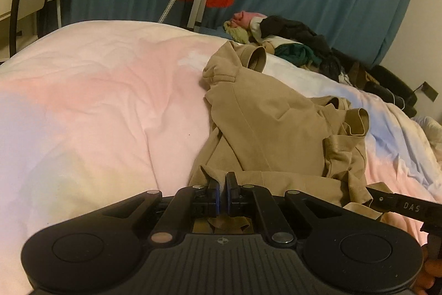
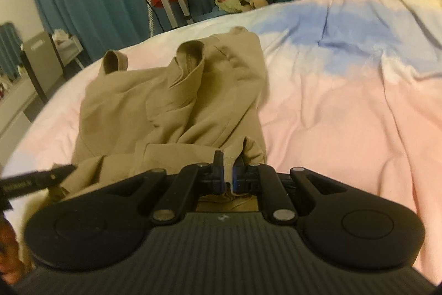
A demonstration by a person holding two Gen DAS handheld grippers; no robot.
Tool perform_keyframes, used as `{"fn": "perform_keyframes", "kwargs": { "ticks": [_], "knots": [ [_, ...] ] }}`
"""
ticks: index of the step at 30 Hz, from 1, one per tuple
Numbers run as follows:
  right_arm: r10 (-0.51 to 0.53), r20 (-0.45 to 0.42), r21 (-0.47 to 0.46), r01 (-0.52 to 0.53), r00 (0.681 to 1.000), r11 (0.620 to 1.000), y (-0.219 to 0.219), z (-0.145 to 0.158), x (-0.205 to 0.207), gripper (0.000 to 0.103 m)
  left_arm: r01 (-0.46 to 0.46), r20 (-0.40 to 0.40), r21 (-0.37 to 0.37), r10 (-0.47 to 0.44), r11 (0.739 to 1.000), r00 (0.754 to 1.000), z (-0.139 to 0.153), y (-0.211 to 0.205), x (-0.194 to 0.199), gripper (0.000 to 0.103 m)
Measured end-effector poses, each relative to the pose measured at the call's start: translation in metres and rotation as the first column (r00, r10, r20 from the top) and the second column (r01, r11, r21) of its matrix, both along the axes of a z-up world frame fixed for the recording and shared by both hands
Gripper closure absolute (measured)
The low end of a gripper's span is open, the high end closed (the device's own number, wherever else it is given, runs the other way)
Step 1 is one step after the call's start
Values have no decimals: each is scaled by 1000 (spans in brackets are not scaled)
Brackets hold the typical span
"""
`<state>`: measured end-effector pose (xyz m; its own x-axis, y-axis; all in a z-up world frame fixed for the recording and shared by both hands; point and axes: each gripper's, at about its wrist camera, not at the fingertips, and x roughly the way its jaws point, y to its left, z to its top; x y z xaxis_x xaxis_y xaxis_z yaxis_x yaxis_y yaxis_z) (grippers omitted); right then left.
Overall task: Fold clothes
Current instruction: 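Lay the folded hem onto the collar and open both grippers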
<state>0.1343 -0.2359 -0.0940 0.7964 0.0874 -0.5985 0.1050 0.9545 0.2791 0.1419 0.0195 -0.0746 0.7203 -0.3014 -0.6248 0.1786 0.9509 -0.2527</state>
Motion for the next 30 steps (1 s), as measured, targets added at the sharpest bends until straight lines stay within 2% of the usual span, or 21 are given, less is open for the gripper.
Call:
{"fn": "perform_keyframes", "kwargs": {
  "ticks": [3,5,6,7,8,9,11,15,18,25,30],
  "knots": [
    [-11,-13,-20,11,1000,1000,2,8,-4,91,1,14,10,-2,1000,1000,9,-1,-8,84],
    [-17,-13,-30,17,1000,999,3,15,-9,82,1,37,15,-1,1000,999,18,-2,-16,53],
    [-19,-4,-34,19,1000,999,4,19,-14,61,0,49,18,-1,1000,999,22,-2,-20,47],
    [-22,19,-35,23,1000,999,4,24,-21,33,-3,69,29,1,1000,998,28,-4,-26,36],
    [-25,42,-35,26,999,999,5,30,-27,21,-2,97,43,-2,999,995,34,-6,-34,26],
    [-27,67,-37,29,997,999,5,35,-35,10,2,122,54,-8,999,993,40,-8,-41,20],
    [-22,100,-51,27,995,998,8,48,-50,11,28,161,80,-40,996,986,51,-12,-55,7],
    [-17,133,-58,25,991,998,11,65,-77,11,58,204,101,-77,993,976,63,-16,-82,3],
    [-23,146,-67,33,989,997,12,72,-92,11,59,178,78,-72,995,981,66,-13,-96,3],
    [-49,176,-70,63,983,996,17,84,-116,12,86,11,1,-86,996,996,59,2,-131,3],
    [-54,175,-74,68,983,995,22,85,-127,11,106,-154,-162,-131,981,979,35,11,-139,3]
  ]
}}
